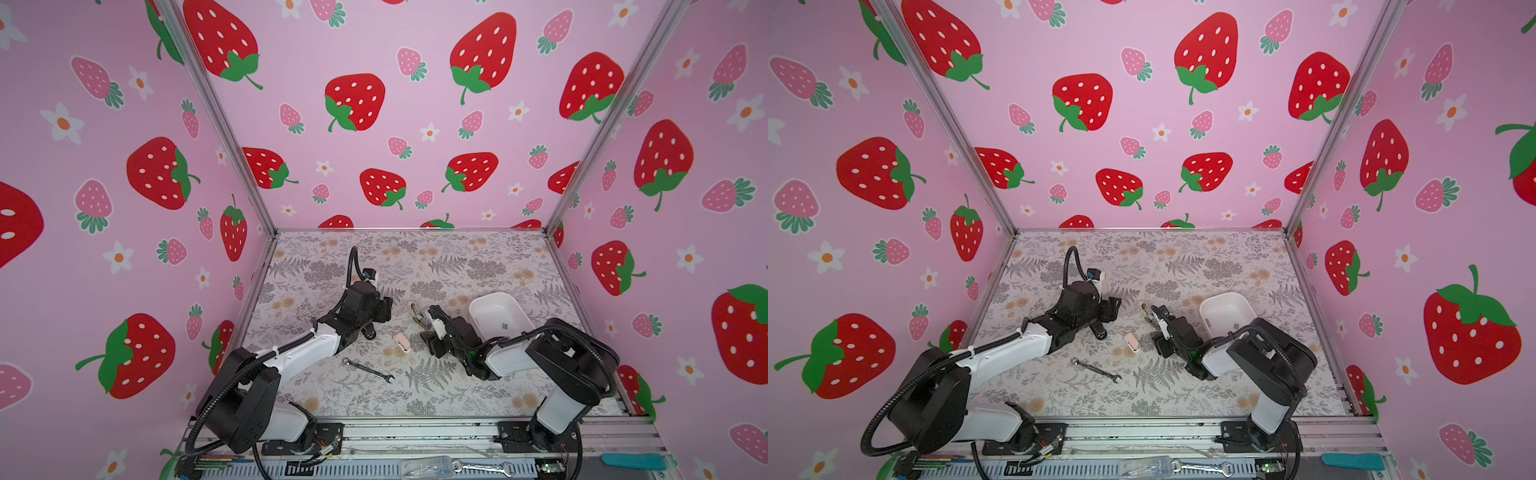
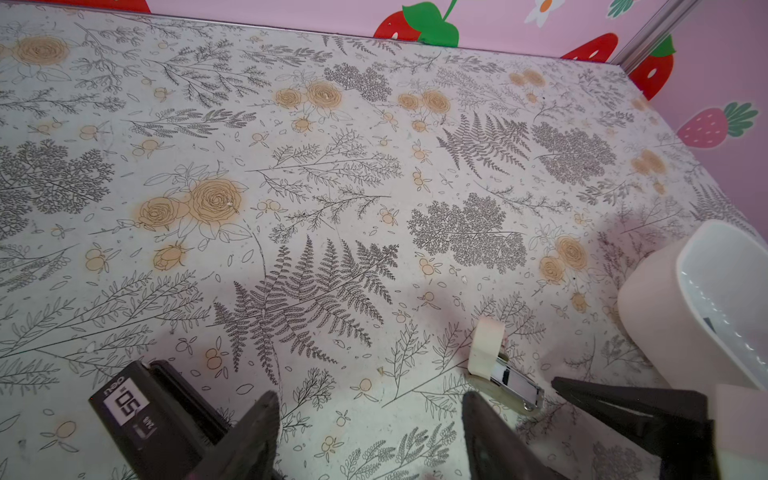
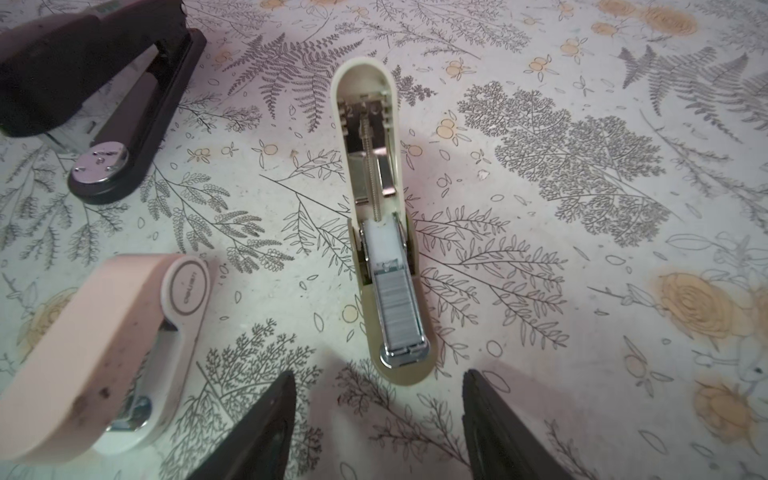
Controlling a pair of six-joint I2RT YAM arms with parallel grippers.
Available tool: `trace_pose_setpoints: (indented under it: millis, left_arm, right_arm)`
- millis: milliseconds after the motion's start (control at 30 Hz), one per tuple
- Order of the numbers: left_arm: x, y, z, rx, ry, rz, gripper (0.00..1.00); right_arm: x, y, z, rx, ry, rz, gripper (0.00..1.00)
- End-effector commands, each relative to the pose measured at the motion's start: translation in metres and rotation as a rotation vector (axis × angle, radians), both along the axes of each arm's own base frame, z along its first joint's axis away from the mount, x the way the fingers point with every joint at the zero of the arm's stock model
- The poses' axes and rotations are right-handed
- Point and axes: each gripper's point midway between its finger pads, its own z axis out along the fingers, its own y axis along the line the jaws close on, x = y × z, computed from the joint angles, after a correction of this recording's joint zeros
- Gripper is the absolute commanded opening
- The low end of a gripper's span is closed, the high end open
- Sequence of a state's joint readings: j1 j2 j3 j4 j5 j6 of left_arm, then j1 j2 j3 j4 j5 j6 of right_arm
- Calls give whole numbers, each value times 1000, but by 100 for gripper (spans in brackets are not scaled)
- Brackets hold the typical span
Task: Load the staples into the stapler
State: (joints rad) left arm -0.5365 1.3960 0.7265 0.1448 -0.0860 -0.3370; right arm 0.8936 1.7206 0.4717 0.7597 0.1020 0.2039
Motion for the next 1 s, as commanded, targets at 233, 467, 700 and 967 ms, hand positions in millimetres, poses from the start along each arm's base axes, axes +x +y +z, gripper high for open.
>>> trace_pose_setpoints:
  millis: [233, 467, 700, 967]
  left_arm:
    - [9, 0, 8, 15, -12, 12, 71]
    - [11, 0, 3, 18, -5, 15, 71]
    - [17, 0, -4, 46, -1, 25, 70]
    - [31, -3, -10, 81, 9, 23, 70]
  right_arm:
    - [-5, 8, -13, -7, 14, 80, 58]
    - [-6, 7, -21, -28, 27, 89, 52]
    - [2, 0, -24, -57, 15, 31, 52]
    - [12, -7, -32, -100, 10, -30, 52]
